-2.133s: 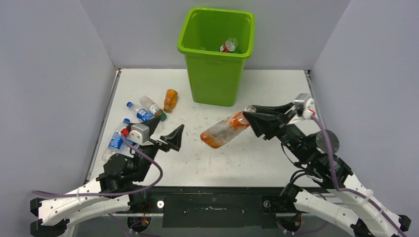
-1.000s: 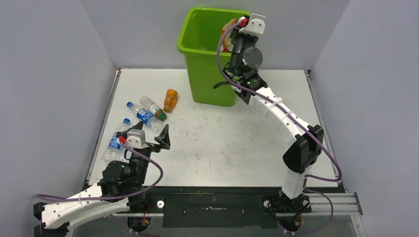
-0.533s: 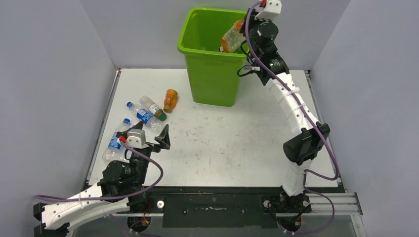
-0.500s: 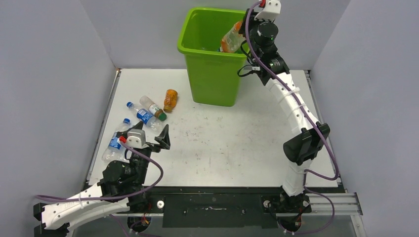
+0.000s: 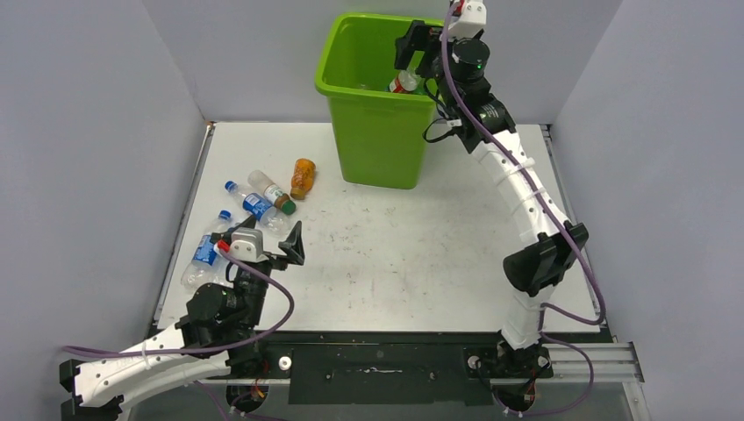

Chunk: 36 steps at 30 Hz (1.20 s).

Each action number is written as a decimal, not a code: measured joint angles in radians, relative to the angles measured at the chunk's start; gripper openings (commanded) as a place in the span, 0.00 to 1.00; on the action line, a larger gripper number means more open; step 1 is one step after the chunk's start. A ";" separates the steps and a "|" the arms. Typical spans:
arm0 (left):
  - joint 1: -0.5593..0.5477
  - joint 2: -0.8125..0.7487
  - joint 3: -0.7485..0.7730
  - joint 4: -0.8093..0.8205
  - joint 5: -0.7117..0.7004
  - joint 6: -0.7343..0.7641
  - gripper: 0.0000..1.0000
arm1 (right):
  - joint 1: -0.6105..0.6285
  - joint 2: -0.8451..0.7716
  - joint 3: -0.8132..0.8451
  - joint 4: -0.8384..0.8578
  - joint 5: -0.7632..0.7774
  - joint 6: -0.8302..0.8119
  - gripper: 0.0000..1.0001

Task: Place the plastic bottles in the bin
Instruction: Place the plastic bottle in the trash bin, then pick up the plastic bottle at the center of the board.

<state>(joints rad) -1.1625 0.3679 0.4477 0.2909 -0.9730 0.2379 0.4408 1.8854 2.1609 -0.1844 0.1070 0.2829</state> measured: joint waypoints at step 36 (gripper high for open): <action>1.010 0.853 0.407 -0.724 0.702 -0.789 0.96 | 0.378 -0.719 -1.652 0.457 -0.210 0.367 1.00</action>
<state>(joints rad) -0.1524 1.2213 0.8547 -0.4332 -0.2714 -0.5507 0.8192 1.1660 0.5087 0.2726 -0.1032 0.6498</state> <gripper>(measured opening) 0.962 0.999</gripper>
